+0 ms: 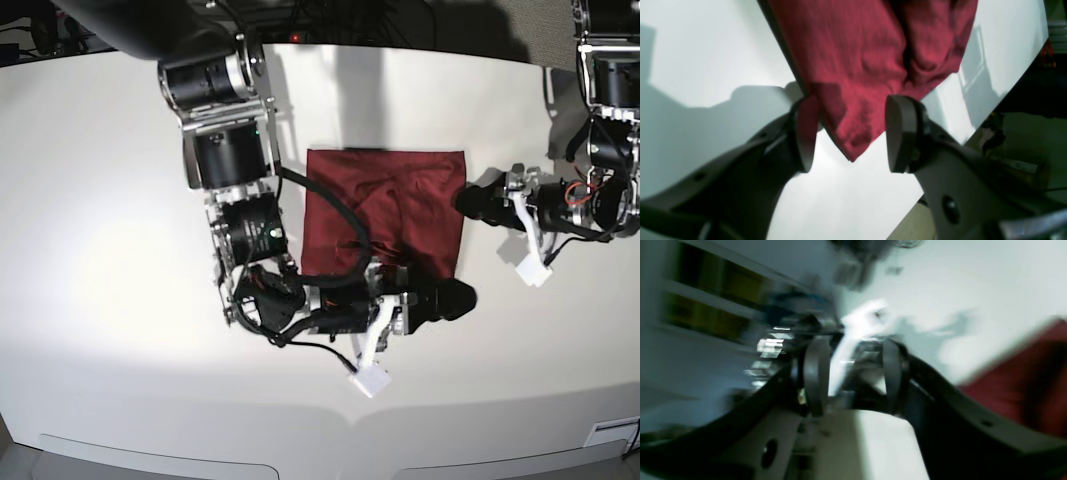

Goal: Fold the T-shirt properly
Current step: 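Grasp the shirt's folded end with the right gripper and fold it toward the left gripper, then release the right gripper and press the fold with the left gripper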

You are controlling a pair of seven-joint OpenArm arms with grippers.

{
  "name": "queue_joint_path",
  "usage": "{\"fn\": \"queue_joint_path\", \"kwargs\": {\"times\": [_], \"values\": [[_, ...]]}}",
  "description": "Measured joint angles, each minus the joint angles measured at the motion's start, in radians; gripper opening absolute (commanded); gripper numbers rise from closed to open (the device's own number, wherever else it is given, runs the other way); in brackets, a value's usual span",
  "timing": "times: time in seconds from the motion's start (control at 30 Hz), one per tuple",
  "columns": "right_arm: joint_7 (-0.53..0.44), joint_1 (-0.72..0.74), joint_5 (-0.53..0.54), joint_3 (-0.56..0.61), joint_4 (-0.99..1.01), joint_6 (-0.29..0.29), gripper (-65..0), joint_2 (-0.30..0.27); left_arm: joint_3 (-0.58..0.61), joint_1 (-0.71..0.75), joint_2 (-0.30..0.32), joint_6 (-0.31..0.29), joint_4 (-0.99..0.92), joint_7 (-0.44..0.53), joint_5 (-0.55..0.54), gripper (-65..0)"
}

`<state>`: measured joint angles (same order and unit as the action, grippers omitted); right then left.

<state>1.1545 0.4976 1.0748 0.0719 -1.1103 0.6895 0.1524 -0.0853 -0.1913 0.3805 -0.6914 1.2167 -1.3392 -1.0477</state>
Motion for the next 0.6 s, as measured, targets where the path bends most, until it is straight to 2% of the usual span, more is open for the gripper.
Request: {"fn": "queue_joint_path", "kwargs": {"times": [0.1, 0.17, 0.23, 0.27, 0.4, 0.53, 0.6], "values": [[-0.112, 0.030, -0.311, -0.014, 0.000, -0.001, -38.5, -0.003, 0.000, 0.003, 0.001, 0.000, 0.000, 0.033, -0.005, -33.3], [-0.179, 0.049, -0.503, -0.026, -0.001, 0.000, -38.5, -0.003, 0.000, -0.006, 0.002, 0.000, 0.000, 0.041, -0.065, -33.3], [-0.267, 0.050, -0.649, -0.024, -0.035, 0.000, -38.5, -0.017, 0.000, -0.023, -0.001, 0.000, 0.001, 0.040, -0.123, -33.3], [-0.288, 0.045, -0.681, -0.024, -0.061, 0.000, -38.5, -0.038, 0.000, -0.031, -0.001, 0.000, 0.009, 0.043, -0.134, -33.3], [-0.264, 0.022, -0.735, -0.024, -0.168, 0.003, -38.5, -0.174, -0.003, -0.040, -0.021, 0.002, 0.085, 0.042, -0.135, -33.3], [-0.262, -0.083, -0.740, -0.026, -0.274, 0.003, -38.5, -0.330, -0.001, -0.035, -0.121, 0.000, 0.166, 0.041, -0.130, -33.3], [-0.261, -0.156, -0.755, -0.032, -0.327, 0.003, -38.5, -0.403, 0.000, -0.036, -0.172, 0.000, 0.207, 0.049, -0.087, -33.3]]}}
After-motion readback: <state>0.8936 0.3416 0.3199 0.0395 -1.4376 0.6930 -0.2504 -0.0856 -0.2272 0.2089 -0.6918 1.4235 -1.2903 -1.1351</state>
